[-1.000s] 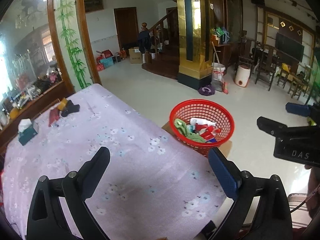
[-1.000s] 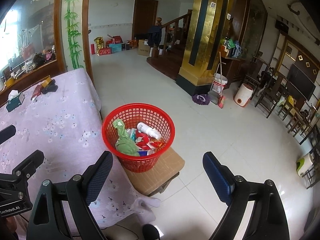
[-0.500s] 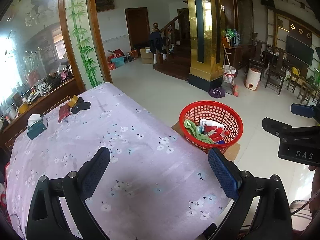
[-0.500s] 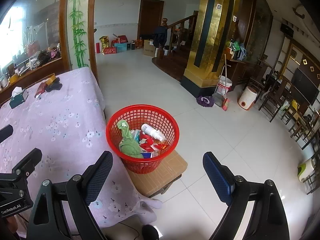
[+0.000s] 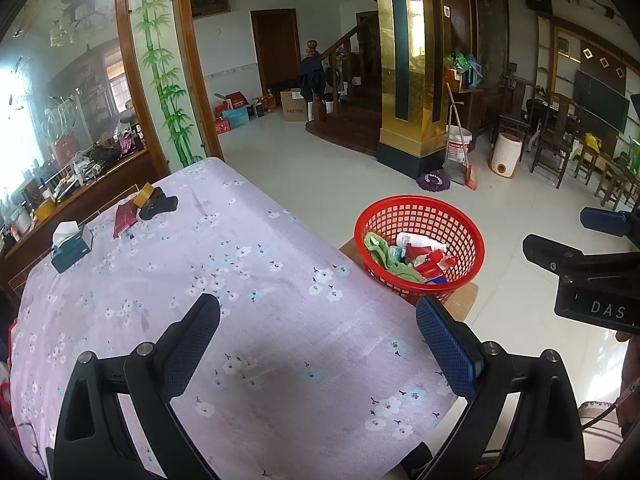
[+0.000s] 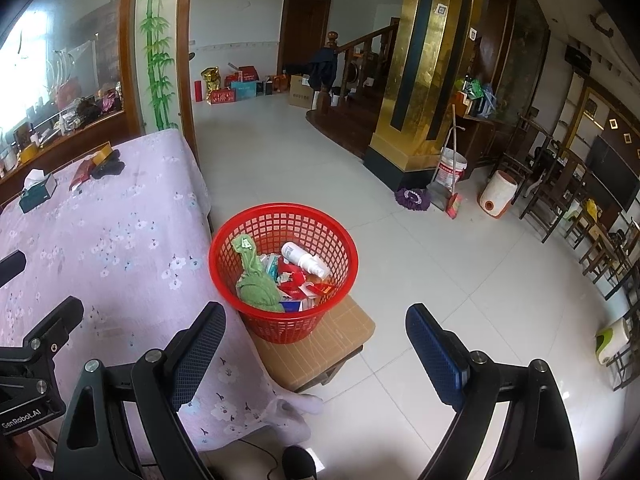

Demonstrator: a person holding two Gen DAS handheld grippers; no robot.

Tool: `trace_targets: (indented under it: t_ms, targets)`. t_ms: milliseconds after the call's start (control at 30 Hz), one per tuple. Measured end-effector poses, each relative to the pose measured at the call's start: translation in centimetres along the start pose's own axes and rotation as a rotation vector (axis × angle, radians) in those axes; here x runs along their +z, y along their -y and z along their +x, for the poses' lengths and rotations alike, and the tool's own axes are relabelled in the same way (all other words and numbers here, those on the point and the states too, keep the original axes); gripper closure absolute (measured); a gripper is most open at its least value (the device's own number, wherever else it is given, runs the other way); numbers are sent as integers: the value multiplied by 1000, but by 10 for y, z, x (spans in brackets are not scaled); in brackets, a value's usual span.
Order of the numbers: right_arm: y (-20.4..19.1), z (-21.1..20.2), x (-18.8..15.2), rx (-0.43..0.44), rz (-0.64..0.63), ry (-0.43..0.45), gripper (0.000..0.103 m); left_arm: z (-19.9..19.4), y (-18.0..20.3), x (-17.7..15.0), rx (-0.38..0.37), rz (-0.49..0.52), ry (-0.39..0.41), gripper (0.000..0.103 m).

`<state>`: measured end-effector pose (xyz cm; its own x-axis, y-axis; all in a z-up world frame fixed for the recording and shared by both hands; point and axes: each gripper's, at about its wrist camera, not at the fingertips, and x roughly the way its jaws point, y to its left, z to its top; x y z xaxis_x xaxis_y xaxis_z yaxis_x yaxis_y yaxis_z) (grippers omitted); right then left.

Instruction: Collect trash

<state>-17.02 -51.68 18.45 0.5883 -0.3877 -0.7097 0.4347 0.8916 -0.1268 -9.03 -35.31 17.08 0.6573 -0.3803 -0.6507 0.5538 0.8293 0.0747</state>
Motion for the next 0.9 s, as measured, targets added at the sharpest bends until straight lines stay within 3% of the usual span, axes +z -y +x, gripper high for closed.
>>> trace_targets:
  t_ms: [900]
  targets:
    - [-4,9,0,5,3,-15,9,3,1,-1,-7,1,-6,5]
